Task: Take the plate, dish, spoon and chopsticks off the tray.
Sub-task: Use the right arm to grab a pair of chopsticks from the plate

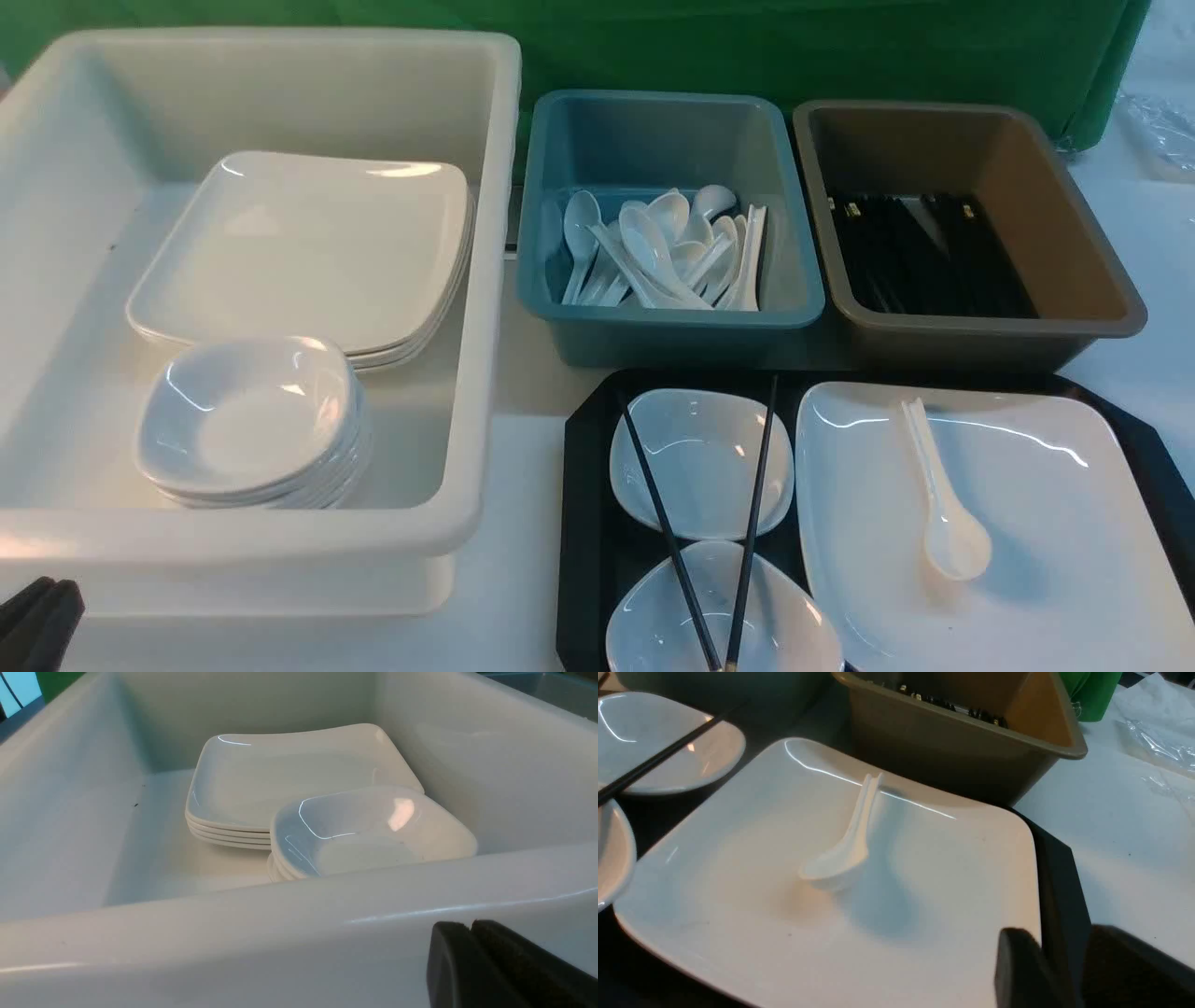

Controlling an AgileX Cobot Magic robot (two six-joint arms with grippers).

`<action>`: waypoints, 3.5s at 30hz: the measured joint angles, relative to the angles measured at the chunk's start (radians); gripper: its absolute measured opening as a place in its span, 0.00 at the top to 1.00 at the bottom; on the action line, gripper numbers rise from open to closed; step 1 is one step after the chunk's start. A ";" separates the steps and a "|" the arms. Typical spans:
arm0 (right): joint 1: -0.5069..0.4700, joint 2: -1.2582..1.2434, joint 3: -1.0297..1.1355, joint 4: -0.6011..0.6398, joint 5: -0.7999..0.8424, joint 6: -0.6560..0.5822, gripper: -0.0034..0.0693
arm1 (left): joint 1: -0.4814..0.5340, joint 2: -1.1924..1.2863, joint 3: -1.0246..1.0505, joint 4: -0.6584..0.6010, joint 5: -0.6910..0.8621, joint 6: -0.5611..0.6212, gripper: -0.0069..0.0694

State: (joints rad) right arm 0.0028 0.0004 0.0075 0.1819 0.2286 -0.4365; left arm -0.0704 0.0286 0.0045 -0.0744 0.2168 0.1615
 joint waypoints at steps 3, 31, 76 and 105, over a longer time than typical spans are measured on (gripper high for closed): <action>0.000 0.000 0.000 0.000 0.000 0.000 0.62 | 0.000 0.000 0.000 0.000 0.000 0.000 0.89; 0.000 0.000 0.000 0.000 0.000 0.000 0.62 | 0.000 0.000 0.000 -0.020 -0.105 -0.021 0.89; 0.117 0.517 -0.679 0.124 0.446 0.550 0.68 | 0.000 0.528 -0.808 -0.080 0.485 -0.342 0.89; 0.529 1.757 -1.124 0.122 0.228 0.436 0.00 | 0.000 0.545 -0.808 -0.105 0.664 -0.254 0.89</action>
State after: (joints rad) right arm 0.5321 1.7569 -1.1167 0.3042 0.4564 0.0000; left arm -0.0704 0.5737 -0.8037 -0.1789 0.8813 -0.0920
